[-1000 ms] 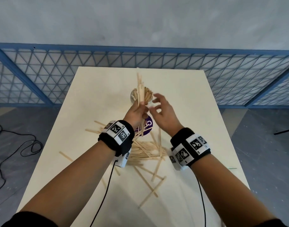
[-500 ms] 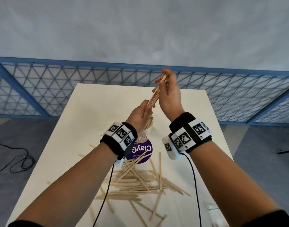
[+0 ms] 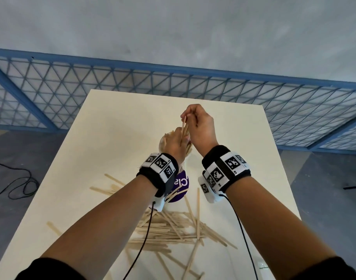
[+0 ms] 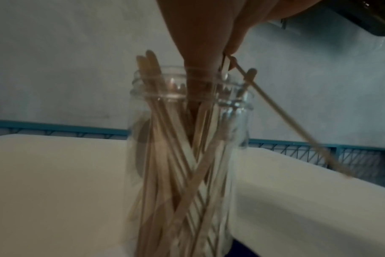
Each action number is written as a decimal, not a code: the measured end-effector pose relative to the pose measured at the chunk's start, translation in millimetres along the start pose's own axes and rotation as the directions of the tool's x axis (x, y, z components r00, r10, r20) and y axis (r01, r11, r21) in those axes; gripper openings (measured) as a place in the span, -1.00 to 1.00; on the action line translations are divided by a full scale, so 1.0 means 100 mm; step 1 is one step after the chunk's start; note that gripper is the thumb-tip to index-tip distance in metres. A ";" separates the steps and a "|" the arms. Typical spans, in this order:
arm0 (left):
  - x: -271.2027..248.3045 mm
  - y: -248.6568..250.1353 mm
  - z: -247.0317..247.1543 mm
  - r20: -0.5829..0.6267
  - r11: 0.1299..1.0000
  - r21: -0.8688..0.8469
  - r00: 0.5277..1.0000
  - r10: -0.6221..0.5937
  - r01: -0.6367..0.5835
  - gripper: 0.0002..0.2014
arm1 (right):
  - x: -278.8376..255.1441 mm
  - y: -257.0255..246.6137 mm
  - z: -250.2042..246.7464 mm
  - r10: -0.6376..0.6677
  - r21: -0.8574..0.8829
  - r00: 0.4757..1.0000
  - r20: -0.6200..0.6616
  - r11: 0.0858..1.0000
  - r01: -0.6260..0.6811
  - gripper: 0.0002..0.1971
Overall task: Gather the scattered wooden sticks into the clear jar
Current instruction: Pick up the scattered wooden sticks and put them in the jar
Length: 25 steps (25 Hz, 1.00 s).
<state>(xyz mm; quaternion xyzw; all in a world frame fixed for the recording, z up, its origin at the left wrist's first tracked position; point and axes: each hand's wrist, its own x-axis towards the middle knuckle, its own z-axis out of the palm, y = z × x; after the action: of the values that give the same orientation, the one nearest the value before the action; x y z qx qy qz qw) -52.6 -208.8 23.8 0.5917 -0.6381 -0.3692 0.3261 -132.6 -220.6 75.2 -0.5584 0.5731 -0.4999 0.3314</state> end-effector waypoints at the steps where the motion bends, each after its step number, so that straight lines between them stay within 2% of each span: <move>1: 0.00 0.00 -0.01 0.017 1.000 0.002 1.000 0.007 -0.007 -0.74 | -0.04 0.06 0.02 0.014 0.003 1.000 0.006 1.000 -0.014 -0.75; 2: -0.01 0.00 -0.02 0.041 1.000 -0.011 0.999 0.017 -0.017 -0.77 | -0.07 0.10 0.03 0.020 0.012 1.000 0.003 1.000 -0.020 -0.76; 5: 0.03 0.05 -0.11 0.042 0.998 -0.063 0.999 0.008 -0.006 -0.67 | 0.00 0.08 0.05 -0.008 0.027 1.000 0.000 1.000 0.008 -0.78; 8: 0.09 0.07 -0.19 0.053 0.971 -0.237 0.999 -0.015 0.027 -0.71 | 0.07 0.05 0.04 -0.019 -0.001 0.999 0.046 1.000 0.019 -0.75; 11: 0.17 0.10 -0.29 0.006 0.947 -0.321 1.000 -0.023 0.023 -0.69 | 0.04 0.11 0.05 -0.018 -0.060 0.998 0.064 0.998 0.021 -0.77; 14: 0.23 0.11 -0.34 -0.028 0.934 -0.354 0.998 -0.063 0.049 -0.71 | -0.03 0.16 0.09 0.000 -0.041 0.999 0.054 0.999 0.002 -0.77; 16: 0.21 0.11 -0.36 -0.041 0.891 -0.450 0.995 -0.088 0.060 -0.73 | -0.08 0.19 0.10 0.008 -0.043 0.999 0.034 0.999 -0.006 -0.76; 19: 0.14 0.16 -0.41 -0.052 0.780 -0.621 0.989 -0.142 0.079 -0.68 | -0.17 0.30 0.09 0.025 -0.099 0.999 0.029 0.995 -0.022 -0.72; 23: 0.21 0.17 -0.47 -0.154 0.749 -0.662 0.976 -0.153 0.013 -0.68 | -0.33 0.50 0.07 0.084 -0.189 0.991 0.102 0.980 -0.064 -0.71; 25: 0.23 0.14 -0.47 -0.163 0.746 -0.666 0.974 -0.154 0.006 -0.67 | -0.38 0.53 0.07 0.054 -0.202 0.987 0.150 0.979 -0.023 -0.70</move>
<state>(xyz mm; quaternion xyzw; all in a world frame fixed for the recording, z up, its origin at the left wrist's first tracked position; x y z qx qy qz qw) -22.0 -235.8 59.4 0.4998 -0.4021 -0.5210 0.5631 -136.4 -191.4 15.9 -0.6149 0.6036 -0.3883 0.3268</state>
